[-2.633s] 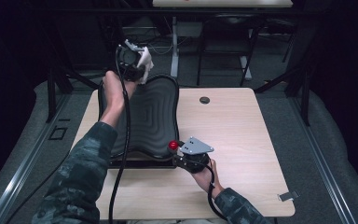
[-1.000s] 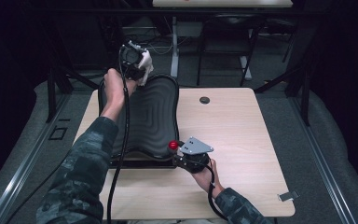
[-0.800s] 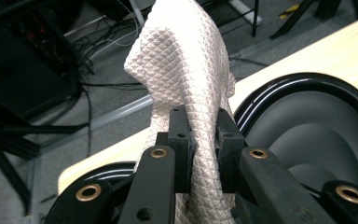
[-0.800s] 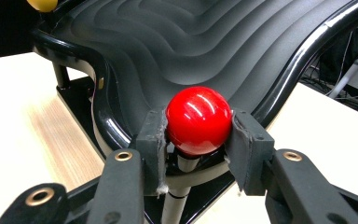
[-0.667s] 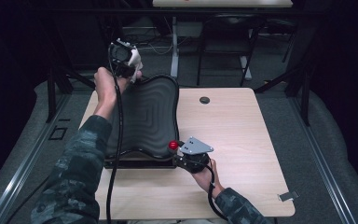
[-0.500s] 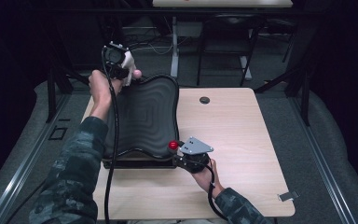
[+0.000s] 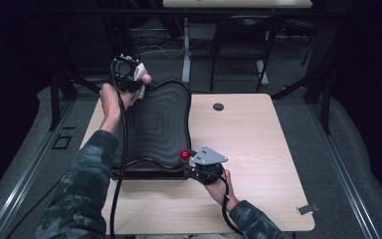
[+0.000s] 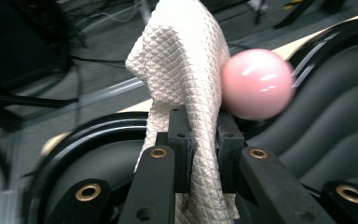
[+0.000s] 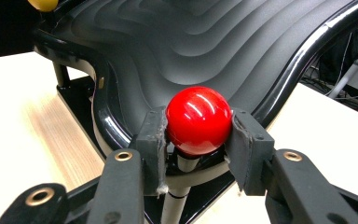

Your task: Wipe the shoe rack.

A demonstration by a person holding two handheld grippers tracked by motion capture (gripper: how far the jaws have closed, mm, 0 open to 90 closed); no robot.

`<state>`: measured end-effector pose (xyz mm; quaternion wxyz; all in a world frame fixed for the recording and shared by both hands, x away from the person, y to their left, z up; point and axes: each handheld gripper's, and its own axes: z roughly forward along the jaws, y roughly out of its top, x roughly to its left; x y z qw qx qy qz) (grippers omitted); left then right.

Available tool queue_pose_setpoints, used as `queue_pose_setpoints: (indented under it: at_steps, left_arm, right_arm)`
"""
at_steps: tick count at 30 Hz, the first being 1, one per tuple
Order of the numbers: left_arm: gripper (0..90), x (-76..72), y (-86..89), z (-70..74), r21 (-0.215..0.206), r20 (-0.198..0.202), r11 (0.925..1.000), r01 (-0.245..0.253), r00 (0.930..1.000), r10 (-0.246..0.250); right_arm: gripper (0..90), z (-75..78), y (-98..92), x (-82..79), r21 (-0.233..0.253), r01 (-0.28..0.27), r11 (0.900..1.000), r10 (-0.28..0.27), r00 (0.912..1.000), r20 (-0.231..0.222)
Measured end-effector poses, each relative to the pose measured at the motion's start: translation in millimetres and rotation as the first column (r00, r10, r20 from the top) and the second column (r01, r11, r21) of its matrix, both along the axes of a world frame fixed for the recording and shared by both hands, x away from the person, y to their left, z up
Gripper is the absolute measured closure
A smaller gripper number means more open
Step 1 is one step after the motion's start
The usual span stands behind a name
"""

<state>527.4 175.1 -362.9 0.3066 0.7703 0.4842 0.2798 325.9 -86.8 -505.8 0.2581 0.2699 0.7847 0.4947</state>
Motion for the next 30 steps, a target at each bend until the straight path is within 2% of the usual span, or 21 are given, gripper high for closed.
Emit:
queue_pose_setpoints:
  at_steps: [4, 19, 24, 30]
  left_arm:
    - [80.6, 1.2, 1.4, 1.0, 0.029, 0.014, 0.9996, -0.006, 0.9999, 0.006]
    - [80.7, 6.4, 27.8, -0.1, 0.042, 0.042, 0.9940, -0.101, 0.9942, 0.099]
    - [80.6, 8.1, 33.1, 0.6, 0.056, 0.043, 0.9908, -0.123, 0.9918, 0.121]
    - [80.6, 9.7, 43.8, 2.1, 0.058, 0.026, 0.9874, -0.147, 0.9890, 0.146]
  right_arm:
    - [60.3, 0.1, 0.3, -0.2, -0.002, 0.003, 1.000, -0.003, 1.0000, 0.000]
    - [60.3, 0.0, 0.6, -0.5, -0.003, 0.005, 1.000, -0.005, 1.0000, 0.001]
    - [60.2, 0.1, 0.7, -0.6, -0.004, 0.006, 1.000, -0.006, 1.0000, 0.000]
    - [60.2, 0.1, 0.5, -0.6, -0.007, 0.007, 1.000, -0.007, 1.0000, 0.002]
